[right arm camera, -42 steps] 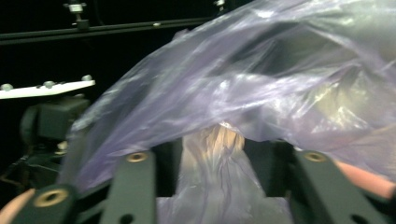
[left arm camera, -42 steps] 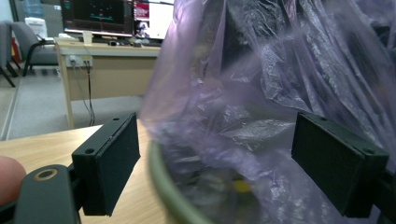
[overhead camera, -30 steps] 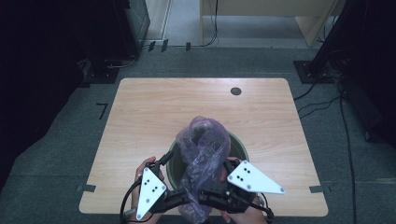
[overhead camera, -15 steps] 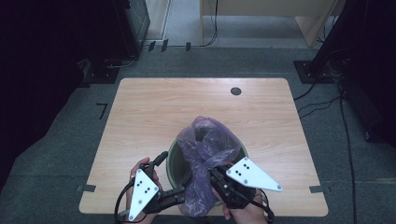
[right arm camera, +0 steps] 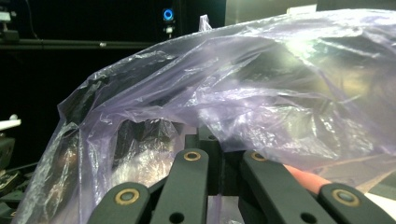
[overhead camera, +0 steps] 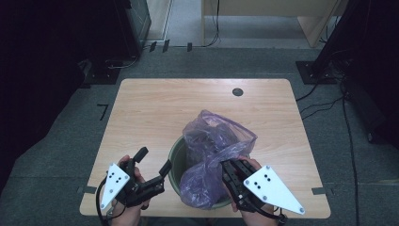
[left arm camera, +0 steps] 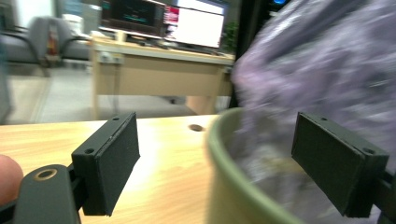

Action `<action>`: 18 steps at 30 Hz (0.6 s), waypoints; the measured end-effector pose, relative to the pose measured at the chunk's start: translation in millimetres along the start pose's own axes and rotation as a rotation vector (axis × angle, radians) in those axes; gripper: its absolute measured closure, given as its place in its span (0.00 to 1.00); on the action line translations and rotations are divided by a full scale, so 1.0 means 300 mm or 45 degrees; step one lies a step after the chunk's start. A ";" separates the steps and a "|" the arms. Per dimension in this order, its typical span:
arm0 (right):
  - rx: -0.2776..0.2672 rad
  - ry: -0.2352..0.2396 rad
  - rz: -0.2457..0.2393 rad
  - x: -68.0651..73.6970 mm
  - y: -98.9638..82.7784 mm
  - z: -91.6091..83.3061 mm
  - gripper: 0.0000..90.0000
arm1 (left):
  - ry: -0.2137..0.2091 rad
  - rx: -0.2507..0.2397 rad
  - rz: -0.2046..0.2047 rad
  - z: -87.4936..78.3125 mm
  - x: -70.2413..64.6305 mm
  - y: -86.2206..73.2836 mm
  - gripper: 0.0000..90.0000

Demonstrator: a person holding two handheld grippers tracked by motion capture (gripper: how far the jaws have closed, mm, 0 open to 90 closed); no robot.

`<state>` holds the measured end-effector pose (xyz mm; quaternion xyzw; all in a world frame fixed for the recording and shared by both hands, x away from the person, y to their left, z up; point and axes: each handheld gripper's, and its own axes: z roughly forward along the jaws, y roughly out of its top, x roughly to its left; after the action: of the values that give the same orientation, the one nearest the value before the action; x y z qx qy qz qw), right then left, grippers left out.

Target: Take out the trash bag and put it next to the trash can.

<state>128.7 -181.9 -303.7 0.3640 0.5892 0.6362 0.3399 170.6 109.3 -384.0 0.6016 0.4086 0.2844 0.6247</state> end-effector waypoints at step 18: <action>-0.168 -0.043 -0.048 -0.005 0.068 -0.016 1.00 | 0.359 0.435 -0.075 0.094 0.299 -0.260 0.11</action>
<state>125.3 -187.2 -283.8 0.3403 0.5469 0.6610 0.3849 229.3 161.6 -477.6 0.6407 0.5515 0.2740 0.4586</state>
